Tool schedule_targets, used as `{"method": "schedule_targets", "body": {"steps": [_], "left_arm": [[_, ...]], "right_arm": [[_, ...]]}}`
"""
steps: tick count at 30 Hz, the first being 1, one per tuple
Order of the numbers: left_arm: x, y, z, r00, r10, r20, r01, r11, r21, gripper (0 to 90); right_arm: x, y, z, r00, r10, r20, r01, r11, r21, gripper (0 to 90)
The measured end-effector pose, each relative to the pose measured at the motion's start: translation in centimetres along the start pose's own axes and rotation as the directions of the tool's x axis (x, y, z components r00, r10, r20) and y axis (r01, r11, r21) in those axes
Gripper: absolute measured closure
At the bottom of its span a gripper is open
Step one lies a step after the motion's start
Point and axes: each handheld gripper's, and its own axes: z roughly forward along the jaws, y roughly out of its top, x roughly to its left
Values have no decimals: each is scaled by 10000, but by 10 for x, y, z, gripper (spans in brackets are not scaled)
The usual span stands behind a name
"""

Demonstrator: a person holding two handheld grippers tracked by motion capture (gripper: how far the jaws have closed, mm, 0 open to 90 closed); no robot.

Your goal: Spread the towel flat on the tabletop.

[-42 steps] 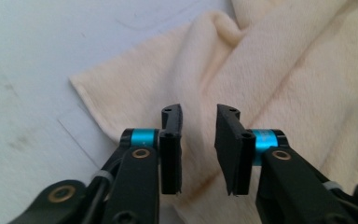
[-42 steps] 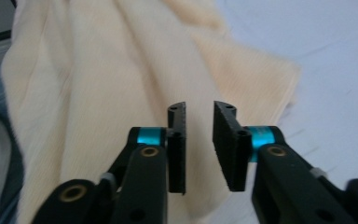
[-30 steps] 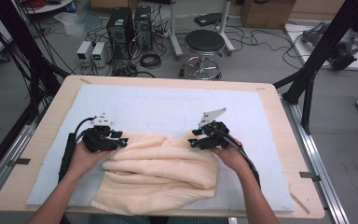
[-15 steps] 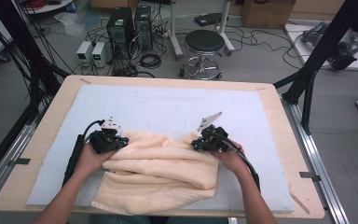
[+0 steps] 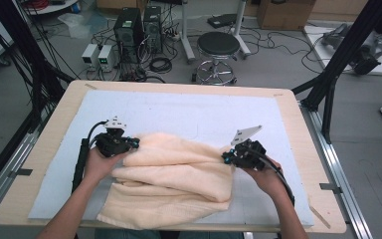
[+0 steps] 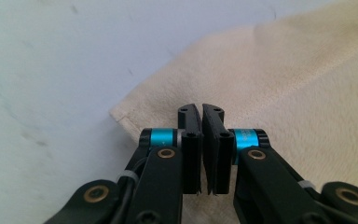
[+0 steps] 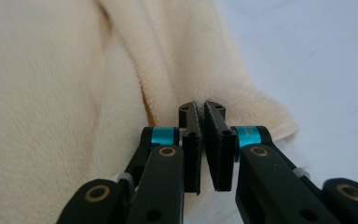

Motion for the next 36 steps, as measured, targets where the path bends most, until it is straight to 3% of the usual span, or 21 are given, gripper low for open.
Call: {"method": "schedule_targets", "body": {"steps": [1,3,9,12,14,21,25,27,31,36], "left_arm": [[0,-3,4,10000,-52,77,50,9997,232,836],[2,-6,9,9997,-94,216,82,9983,582,775],[8,-6,-3,9994,-271,213,276,9994,-226,706],[10,-6,-7,9992,-377,93,382,9976,-576,689],[11,-6,-7,9994,-351,9,351,9976,-589,677],[13,-11,3,9989,-66,-461,55,9997,-228,631],[17,-17,5,9989,-225,-407,220,9997,-134,622],[16,-17,5,9990,-184,-403,180,9998,-104,608],[12,-18,6,9987,65,-504,-72,9999,-142,559],[9,-21,6,9970,109,-762,-135,9993,-334,588]], "right_arm": [[-1,-5,8,9989,288,-379,-277,9992,292,831],[-3,-10,15,9966,558,-599,-529,9973,501,761],[-14,3,-13,9950,875,-486,-915,9918,-889,662],[-21,14,-21,9975,687,-181,-705,9891,-1290,652],[-26,21,-17,9985,553,26,-545,9900,-1298,638],[-45,16,26,9947,1011,160,-1002,9937,-494,639],[-45,9,41,9954,943,180,-947,9953,224,624],[-44,8,42,9941,1075,135,-1077,9940,195,599],[-34,11,43,9965,628,546,-653,9968,470,554],[-33,11,43,9949,795,616,-824,9955,466,629]]}}
